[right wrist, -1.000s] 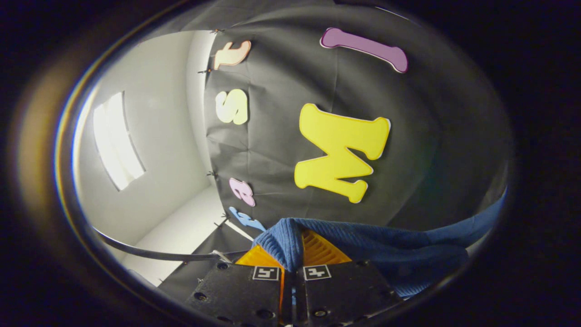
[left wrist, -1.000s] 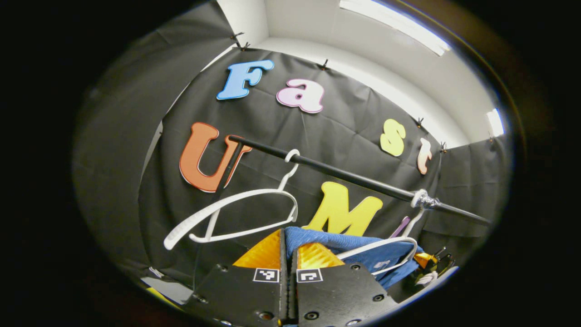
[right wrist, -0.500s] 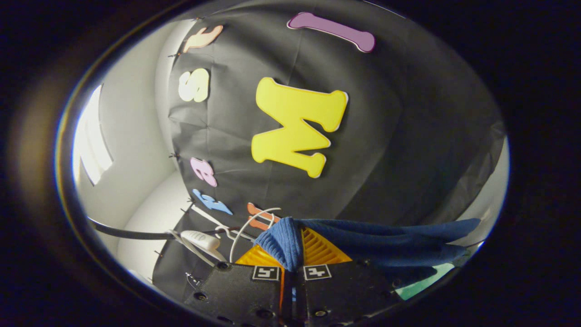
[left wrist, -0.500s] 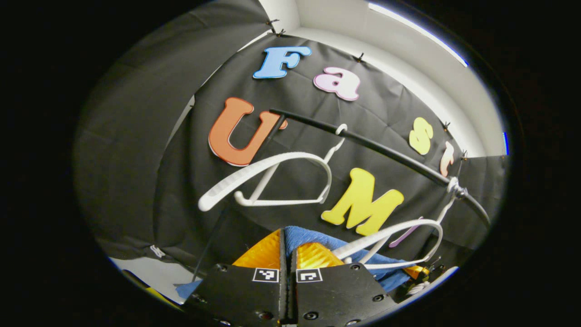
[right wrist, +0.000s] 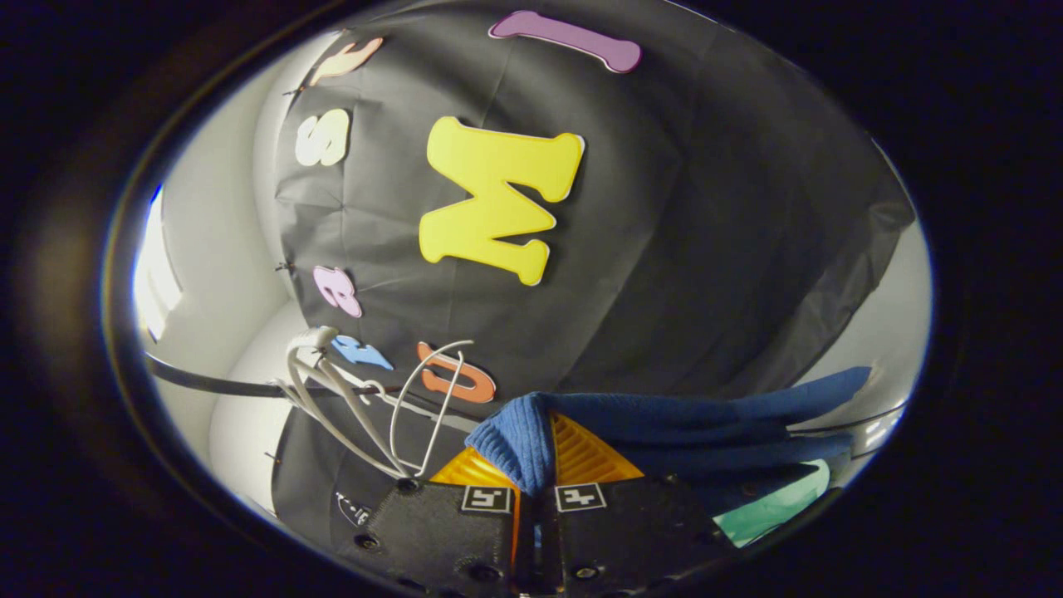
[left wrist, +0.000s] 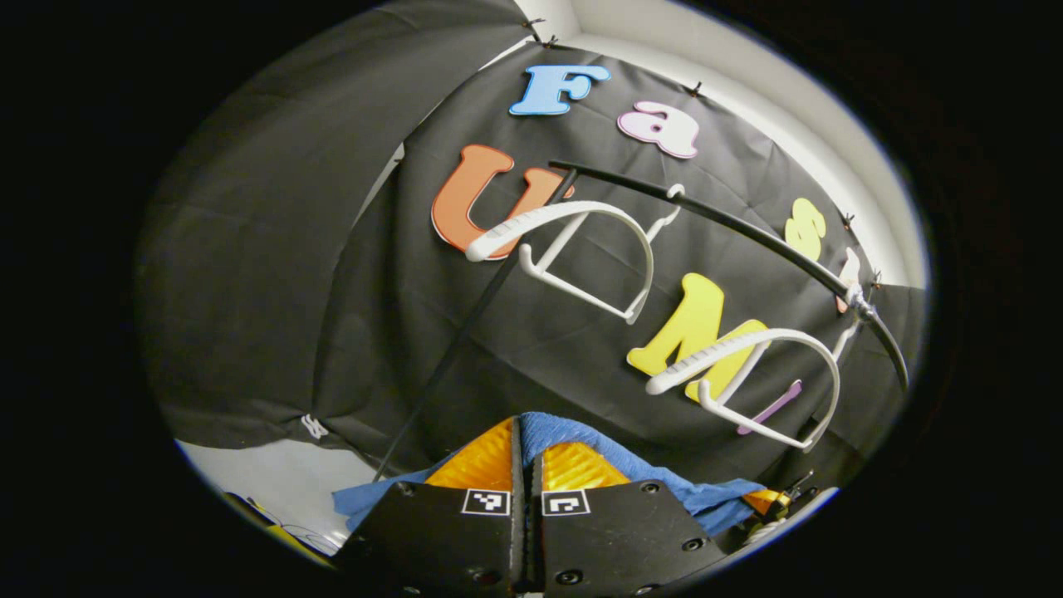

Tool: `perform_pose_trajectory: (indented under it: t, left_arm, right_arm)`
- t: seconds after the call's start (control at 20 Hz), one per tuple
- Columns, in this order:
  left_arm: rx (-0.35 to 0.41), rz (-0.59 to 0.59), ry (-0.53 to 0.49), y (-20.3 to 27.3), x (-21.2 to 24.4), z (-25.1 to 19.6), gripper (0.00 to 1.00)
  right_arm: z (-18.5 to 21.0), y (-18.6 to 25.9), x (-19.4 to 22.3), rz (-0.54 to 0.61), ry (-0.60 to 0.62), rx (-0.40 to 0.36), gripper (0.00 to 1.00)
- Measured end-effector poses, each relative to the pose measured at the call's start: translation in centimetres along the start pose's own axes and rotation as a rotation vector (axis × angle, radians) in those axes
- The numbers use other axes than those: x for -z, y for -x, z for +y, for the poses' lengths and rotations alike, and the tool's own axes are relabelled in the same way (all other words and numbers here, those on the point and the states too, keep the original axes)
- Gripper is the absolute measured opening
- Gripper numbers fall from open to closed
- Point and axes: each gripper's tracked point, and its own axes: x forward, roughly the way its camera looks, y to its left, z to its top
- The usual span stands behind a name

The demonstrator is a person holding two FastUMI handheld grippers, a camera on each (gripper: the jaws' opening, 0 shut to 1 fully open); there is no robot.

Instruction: Grasp the clothes on the hanger with both hands and then place them into the laundry hamper below.

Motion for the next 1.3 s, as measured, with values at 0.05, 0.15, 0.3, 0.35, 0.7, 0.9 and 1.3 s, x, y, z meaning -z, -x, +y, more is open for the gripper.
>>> perform_pose_trajectory:
  t: [0.05, 0.15, 0.3, 0.35, 0.7, 0.9, 1.3]
  left_arm:
    - [0.005, 0.000, -0.005, 0.4, 0.0, -0.3, 0.00]
    - [0.025, 0.001, -0.014, 1.3, 0.0, -1.1, 0.00]
    - [0.070, 0.008, -0.041, 3.0, 0.2, -3.2, 0.00]
    - [0.086, 0.010, -0.066, 3.3, 0.4, -3.8, 0.00]
    - [0.147, 0.074, -0.240, 5.4, 4.6, -8.1, 0.00]
    - [0.167, 0.125, -0.277, 6.5, 8.0, -8.8, 0.00]
    - [0.140, 0.228, -0.314, 8.1, 15.8, -5.2, 0.00]
  right_arm:
    - [0.8, 0.4, 0.6, 0.002, 0.003, -0.008, 0.07]
    - [2.6, 0.7, 2.1, 0.011, 0.008, -0.016, 0.07]
    - [5.3, 1.4, 4.7, 0.039, 0.014, -0.050, 0.06]
    - [6.3, 1.3, 5.9, 0.054, 0.036, -0.060, 0.07]
    - [8.8, 0.3, 13.9, 0.158, 0.211, -0.013, 0.06]
    - [8.6, -1.1, 18.1, 0.220, 0.317, 0.038, 0.07]
    - [1.2, -2.0, 24.5, 0.326, 0.481, 0.219, 0.07]
